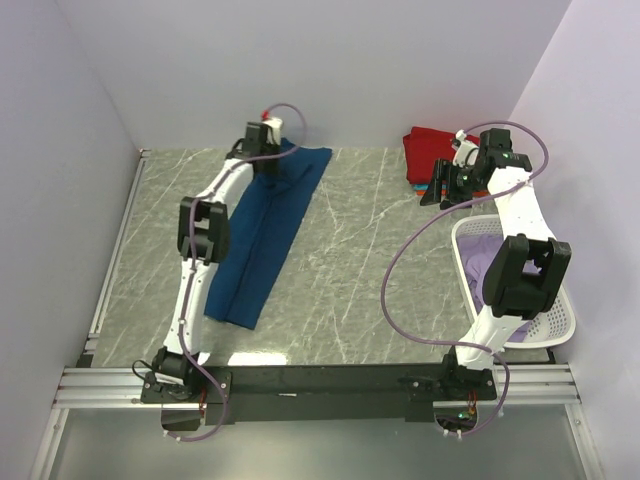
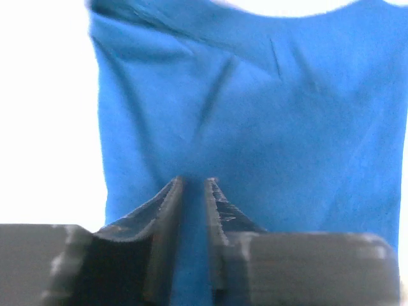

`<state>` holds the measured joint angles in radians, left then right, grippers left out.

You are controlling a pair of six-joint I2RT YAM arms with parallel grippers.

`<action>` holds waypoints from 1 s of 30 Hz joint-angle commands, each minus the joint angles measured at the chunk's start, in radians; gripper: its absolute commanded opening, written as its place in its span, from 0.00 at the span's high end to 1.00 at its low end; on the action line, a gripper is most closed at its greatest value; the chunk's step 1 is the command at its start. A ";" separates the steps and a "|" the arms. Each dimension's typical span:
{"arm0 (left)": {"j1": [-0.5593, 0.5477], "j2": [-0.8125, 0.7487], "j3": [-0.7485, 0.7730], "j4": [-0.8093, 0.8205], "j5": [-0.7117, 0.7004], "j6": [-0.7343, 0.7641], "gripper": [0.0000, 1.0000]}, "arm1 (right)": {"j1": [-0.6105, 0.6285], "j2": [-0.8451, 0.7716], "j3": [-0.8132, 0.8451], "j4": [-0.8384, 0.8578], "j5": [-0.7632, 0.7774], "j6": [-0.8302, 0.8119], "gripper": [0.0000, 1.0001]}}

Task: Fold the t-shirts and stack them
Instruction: Fold the tshirt

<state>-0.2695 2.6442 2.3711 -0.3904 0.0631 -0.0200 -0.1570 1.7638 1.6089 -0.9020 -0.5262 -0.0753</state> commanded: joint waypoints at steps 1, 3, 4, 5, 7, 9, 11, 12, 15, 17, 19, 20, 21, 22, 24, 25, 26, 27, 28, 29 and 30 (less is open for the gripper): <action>0.030 -0.073 -0.019 0.126 0.023 -0.170 0.70 | -0.007 -0.030 0.028 -0.005 -0.023 0.002 0.29; 0.056 -0.169 -0.074 0.186 0.116 -0.221 0.66 | -0.007 -0.041 0.028 -0.008 -0.034 0.005 0.29; 0.058 -0.253 -0.146 0.218 0.163 -0.218 0.66 | -0.009 -0.047 0.026 -0.008 -0.038 0.009 0.29; 0.058 -0.297 -0.185 0.228 0.170 -0.209 0.65 | -0.009 -0.052 0.028 -0.009 -0.043 0.011 0.29; 0.059 -0.380 -0.246 0.213 0.190 -0.166 0.62 | -0.007 -0.059 0.035 -0.018 -0.060 0.012 0.29; 0.061 -0.484 -0.314 0.114 0.201 -0.097 0.60 | -0.007 -0.073 0.039 -0.028 -0.069 0.014 0.29; 0.061 -0.582 -0.395 0.027 0.219 -0.040 0.57 | -0.009 -0.096 0.033 -0.032 -0.072 0.011 0.29; 0.061 -0.614 -0.430 -0.055 0.219 0.009 0.54 | -0.009 -0.105 0.025 -0.029 -0.074 0.012 0.29; 0.059 -0.736 -0.590 -0.199 0.201 0.112 0.51 | -0.007 -0.136 -0.003 -0.028 -0.081 0.009 0.28; 0.061 -0.818 -0.720 -0.252 0.190 0.138 0.49 | -0.009 -0.151 -0.010 -0.031 -0.084 0.003 0.28; 0.061 -0.869 -0.850 -0.303 0.176 0.140 0.43 | -0.009 -0.159 -0.020 -0.037 -0.086 0.002 0.28; 0.061 -0.912 -0.892 -0.320 0.176 0.140 0.40 | -0.009 -0.165 -0.020 -0.038 -0.090 0.002 0.28; 0.056 -0.931 -0.929 -0.336 0.175 0.141 0.35 | -0.009 -0.168 -0.021 -0.040 -0.092 0.002 0.28; 0.055 -0.947 -0.999 -0.353 0.166 0.141 0.34 | -0.007 -0.173 -0.021 -0.041 -0.095 0.003 0.28; 0.053 -0.989 -1.062 -0.380 0.161 0.132 0.31 | -0.007 -0.182 -0.029 -0.041 -0.097 0.005 0.28; 0.053 -1.000 -1.122 -0.383 0.158 0.126 0.31 | -0.006 -0.185 -0.030 -0.044 -0.098 0.005 0.28; 0.052 -1.018 -1.148 -0.386 0.156 0.121 0.30 | -0.009 -0.191 -0.033 -0.044 -0.098 0.005 0.28; 0.046 -1.027 -1.171 -0.380 0.147 0.112 0.29 | -0.007 -0.196 -0.041 -0.043 -0.100 0.005 0.28; 0.043 -1.033 -1.208 -0.372 0.138 0.104 0.28 | -0.007 -0.202 -0.047 -0.040 -0.100 0.005 0.27; 0.029 -1.040 -1.220 -0.363 0.115 0.100 0.27 | -0.007 -0.205 -0.052 -0.038 -0.101 0.006 0.27; 0.020 -1.037 -1.230 -0.345 0.097 0.083 0.23 | -0.009 -0.207 -0.056 -0.035 -0.101 0.005 0.27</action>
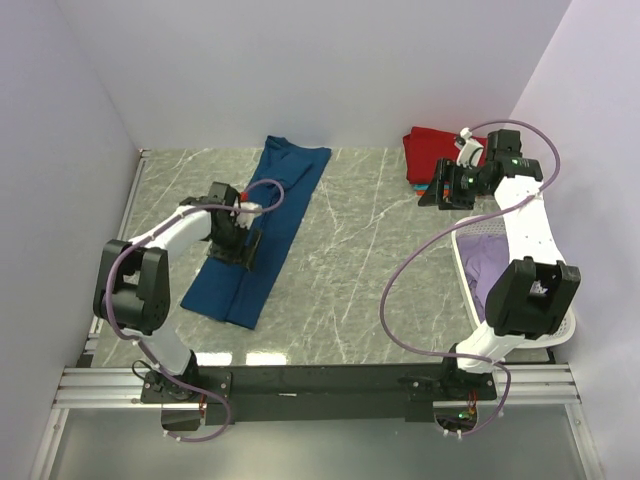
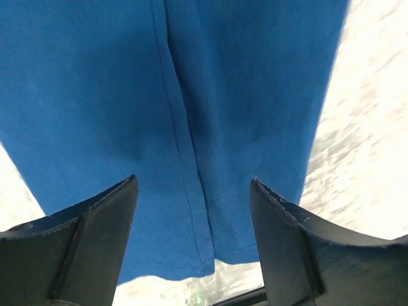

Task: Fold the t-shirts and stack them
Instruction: Fold the tshirt

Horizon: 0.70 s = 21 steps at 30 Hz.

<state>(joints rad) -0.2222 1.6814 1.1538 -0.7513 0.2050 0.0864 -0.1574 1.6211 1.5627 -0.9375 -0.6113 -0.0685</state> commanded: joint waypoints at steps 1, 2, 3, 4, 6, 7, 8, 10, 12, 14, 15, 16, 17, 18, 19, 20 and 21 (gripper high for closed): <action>-0.037 -0.068 -0.022 0.021 -0.065 -0.037 0.23 | -0.007 -0.066 -0.012 -0.003 -0.016 -0.004 0.27; -0.046 -0.042 -0.026 0.023 -0.085 -0.053 0.23 | -0.007 -0.067 -0.012 -0.004 -0.016 -0.007 0.27; -0.064 -0.028 -0.028 0.018 -0.099 -0.078 0.23 | -0.007 -0.069 -0.010 -0.007 -0.013 -0.008 0.27; -0.075 -0.013 -0.034 0.018 -0.104 -0.120 0.23 | -0.008 -0.067 -0.010 -0.010 -0.008 -0.014 0.27; -0.117 0.027 -0.045 0.020 -0.119 -0.175 0.26 | -0.008 -0.072 -0.009 -0.011 -0.001 -0.022 0.27; -0.129 0.038 -0.060 0.032 -0.131 -0.203 0.27 | -0.007 -0.073 -0.010 -0.014 0.005 -0.030 0.27; -0.155 0.055 -0.072 0.041 -0.144 -0.232 0.29 | -0.007 -0.073 -0.010 -0.017 0.008 -0.033 0.27; -0.190 0.069 -0.116 0.076 -0.177 -0.313 0.34 | -0.008 -0.073 -0.010 -0.021 0.013 -0.042 0.27; -0.261 0.061 -0.138 0.108 -0.246 -0.374 0.38 | -0.010 -0.075 -0.009 -0.023 0.015 -0.045 0.26; -0.311 0.070 -0.134 0.125 -0.225 -0.418 0.39 | -0.010 -0.076 -0.013 -0.023 0.018 -0.048 0.26; -0.333 0.084 -0.120 0.124 -0.223 -0.453 0.40 | -0.010 -0.079 -0.021 -0.020 0.018 -0.048 0.26; -0.357 0.102 -0.080 0.125 -0.223 -0.468 0.41 | -0.010 -0.078 -0.023 -0.018 0.018 -0.048 0.26; -0.402 0.148 -0.057 0.116 -0.214 -0.502 0.41 | -0.011 -0.079 -0.027 -0.018 0.018 -0.050 0.26; -0.425 0.176 -0.030 0.109 -0.214 -0.520 0.40 | -0.011 -0.078 -0.036 -0.014 0.019 -0.050 0.26; -0.451 0.204 0.034 0.103 -0.199 -0.536 0.38 | -0.013 -0.075 -0.038 -0.014 0.021 -0.050 0.26; -0.506 0.266 0.073 0.080 -0.194 -0.550 0.38 | -0.011 -0.073 -0.039 -0.014 0.021 -0.050 0.26; -0.532 0.297 0.113 0.064 -0.188 -0.565 0.39 | -0.011 -0.070 -0.038 -0.015 0.022 -0.051 0.26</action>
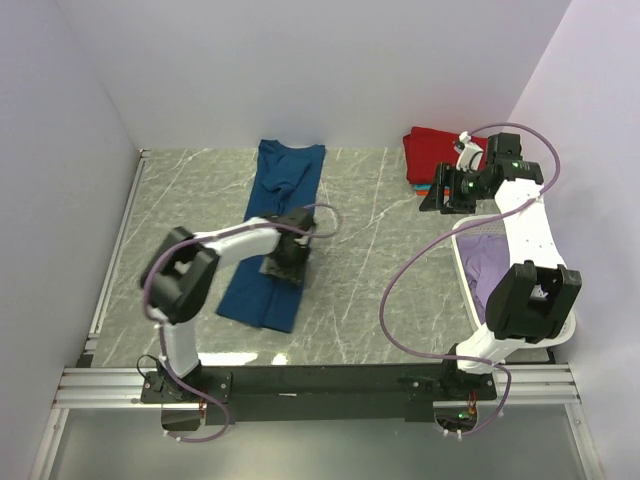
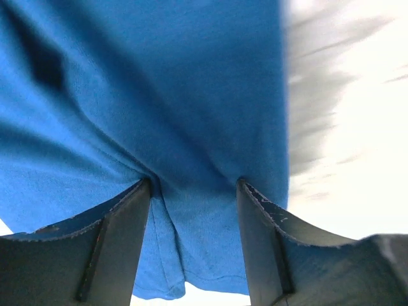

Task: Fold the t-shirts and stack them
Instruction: Fold the tshirt

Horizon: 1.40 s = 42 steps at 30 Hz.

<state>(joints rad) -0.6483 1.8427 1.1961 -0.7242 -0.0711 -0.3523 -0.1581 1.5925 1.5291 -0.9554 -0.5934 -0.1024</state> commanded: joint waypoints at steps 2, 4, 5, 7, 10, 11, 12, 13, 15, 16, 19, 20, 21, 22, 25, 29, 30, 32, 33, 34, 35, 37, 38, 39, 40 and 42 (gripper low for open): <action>-0.172 0.223 0.198 -0.007 0.115 -0.151 0.39 | -0.011 -0.028 0.000 -0.008 0.004 -0.022 0.26; -0.201 0.265 0.294 -0.027 0.139 -0.165 0.37 | -0.011 -0.014 0.017 -0.025 0.003 -0.026 0.26; -0.218 0.286 0.316 -0.030 0.158 -0.171 0.37 | -0.012 -0.009 0.023 -0.034 -0.003 -0.029 0.26; -0.228 0.286 0.344 -0.040 0.172 -0.195 0.33 | -0.011 0.006 0.043 -0.054 -0.026 -0.040 0.26; -0.231 0.201 0.321 -0.023 0.165 -0.215 0.27 | -0.009 0.023 0.060 -0.068 -0.072 -0.049 0.25; -0.231 0.170 0.304 -0.015 0.171 -0.218 0.25 | -0.006 0.029 0.062 -0.069 -0.083 -0.049 0.24; -0.231 0.135 0.277 -0.006 0.181 -0.218 0.22 | -0.001 0.034 0.066 -0.069 -0.092 -0.051 0.23; -0.231 0.060 0.261 0.014 0.192 -0.215 0.17 | 0.005 0.049 0.069 -0.071 -0.104 -0.051 0.23; -0.229 -0.023 0.220 0.037 0.203 -0.192 0.16 | 0.037 0.061 0.069 -0.075 -0.128 -0.052 0.23; -0.228 -0.110 0.209 0.046 0.209 -0.180 0.16 | 0.052 0.073 0.068 -0.074 -0.131 -0.056 0.23; -0.154 -0.279 0.145 0.118 0.252 -0.146 0.24 | 0.139 0.089 0.043 -0.062 -0.120 -0.059 0.23; -0.048 -0.308 0.114 0.173 0.301 -0.137 0.30 | 0.199 0.093 0.022 -0.043 -0.111 -0.051 0.25; 0.016 -0.328 0.102 0.205 0.356 -0.123 0.31 | 0.222 0.093 0.008 -0.043 -0.106 -0.043 0.26; 0.076 -0.341 0.102 0.225 0.437 -0.105 0.32 | 0.250 0.096 -0.006 -0.014 -0.103 -0.034 0.27; 0.238 -0.279 0.176 0.247 0.473 -0.019 0.38 | 0.339 0.119 -0.043 0.023 -0.111 -0.020 0.33; 0.346 -0.097 0.328 0.275 0.421 0.044 0.47 | 0.414 0.161 -0.029 0.029 -0.094 -0.023 0.43; 0.360 -0.048 0.408 0.281 0.430 0.058 0.45 | 0.422 0.178 -0.024 0.024 -0.098 -0.029 0.45; 0.394 0.097 0.520 0.307 0.482 0.093 0.47 | 0.446 0.191 -0.024 0.026 -0.106 -0.034 0.50; 0.404 0.143 0.552 0.327 0.491 0.099 0.49 | 0.451 0.202 -0.029 0.033 -0.106 -0.033 0.53; 0.412 0.229 0.586 0.372 0.493 0.093 0.50 | 0.460 0.208 -0.032 0.037 -0.105 -0.033 0.56; 0.426 0.275 0.626 0.378 0.501 0.081 0.52 | 0.469 0.214 -0.040 0.037 -0.106 -0.033 0.60; 0.430 0.410 0.778 0.352 0.507 0.069 0.54 | 0.474 0.231 -0.040 0.033 -0.105 -0.036 0.62; 0.430 0.453 0.884 0.330 0.502 0.064 0.57 | 0.474 0.236 -0.038 0.033 -0.105 -0.040 0.64; 0.430 0.531 0.930 0.315 0.487 0.056 0.57 | 0.476 0.242 -0.037 0.030 -0.100 -0.040 0.65; 0.430 0.565 0.965 0.295 0.482 0.049 0.57 | 0.474 0.241 -0.038 0.032 -0.095 -0.042 0.66; 0.430 0.659 1.063 0.270 0.465 0.035 0.58 | 0.474 0.242 -0.038 0.033 -0.092 -0.045 0.67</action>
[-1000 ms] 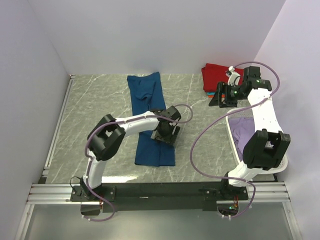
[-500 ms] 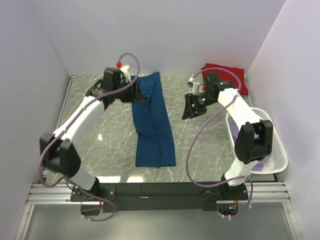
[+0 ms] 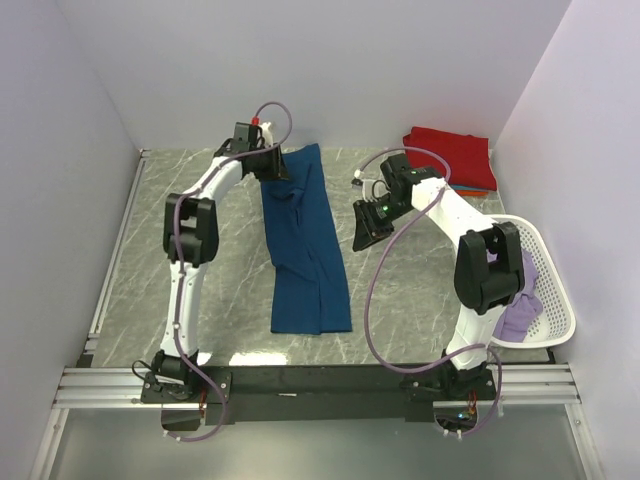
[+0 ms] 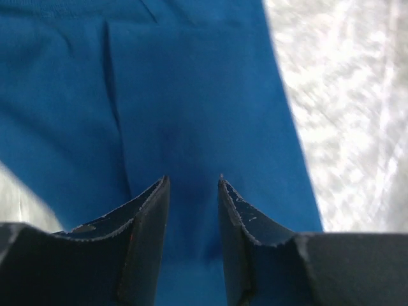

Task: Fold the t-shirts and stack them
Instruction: Fold the tshirt

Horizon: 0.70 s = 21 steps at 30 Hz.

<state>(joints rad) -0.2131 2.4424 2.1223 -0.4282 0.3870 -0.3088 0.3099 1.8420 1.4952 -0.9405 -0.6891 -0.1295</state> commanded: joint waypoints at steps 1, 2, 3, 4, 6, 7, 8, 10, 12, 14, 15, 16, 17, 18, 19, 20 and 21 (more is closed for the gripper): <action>-0.005 0.084 0.160 -0.041 0.009 -0.015 0.58 | 0.006 -0.007 -0.007 0.017 0.002 -0.019 0.69; -0.006 0.107 0.189 -0.041 0.004 -0.021 0.59 | 0.006 -0.007 -0.009 0.017 0.002 -0.021 0.69; -0.008 0.133 0.186 -0.031 0.004 -0.024 0.58 | 0.008 -0.009 -0.013 0.019 0.003 -0.021 0.69; -0.017 0.142 0.183 -0.020 0.016 -0.027 0.57 | 0.006 -0.010 -0.021 0.017 0.005 -0.022 0.69; -0.026 0.179 0.186 -0.007 0.041 -0.041 0.56 | 0.008 -0.012 -0.029 0.017 0.010 -0.025 0.69; -0.035 0.190 0.188 -0.004 0.076 -0.053 0.56 | 0.008 -0.012 -0.033 0.016 0.011 -0.027 0.69; -0.040 0.198 0.192 0.000 0.079 -0.055 0.56 | 0.006 -0.009 -0.033 0.003 0.013 -0.033 0.69; -0.057 0.225 0.203 0.006 0.099 -0.052 0.56 | 0.006 -0.006 -0.030 -0.006 0.016 -0.039 0.69; -0.065 0.250 0.235 0.022 0.108 -0.053 0.55 | 0.005 -0.004 -0.030 -0.011 0.019 -0.041 0.69; -0.069 0.266 0.248 0.046 0.147 -0.058 0.53 | 0.003 -0.004 -0.029 -0.011 0.022 -0.041 0.69; -0.071 0.274 0.255 0.060 0.144 -0.061 0.52 | 0.005 -0.004 -0.030 -0.012 0.026 -0.041 0.69; -0.071 0.280 0.263 0.063 0.142 -0.067 0.51 | 0.006 -0.003 -0.027 -0.011 0.028 -0.041 0.69; -0.071 0.296 0.280 0.069 0.160 -0.070 0.51 | 0.005 0.003 -0.024 -0.015 0.028 -0.041 0.69; -0.072 0.300 0.284 0.081 0.162 -0.075 0.51 | 0.005 0.006 -0.021 -0.020 0.028 -0.042 0.69; -0.072 0.302 0.286 0.094 0.162 -0.082 0.50 | 0.005 0.011 -0.015 -0.021 0.031 -0.042 0.68; -0.072 0.302 0.286 0.106 0.167 -0.085 0.50 | 0.006 0.014 -0.010 -0.023 0.031 -0.044 0.68; -0.071 0.299 0.286 0.135 0.167 -0.093 0.50 | 0.003 0.014 -0.004 -0.024 0.031 -0.045 0.67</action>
<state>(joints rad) -0.2775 2.7014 2.3871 -0.3229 0.5240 -0.3790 0.3099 1.8465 1.4639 -0.9493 -0.6659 -0.1551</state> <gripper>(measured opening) 0.494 0.324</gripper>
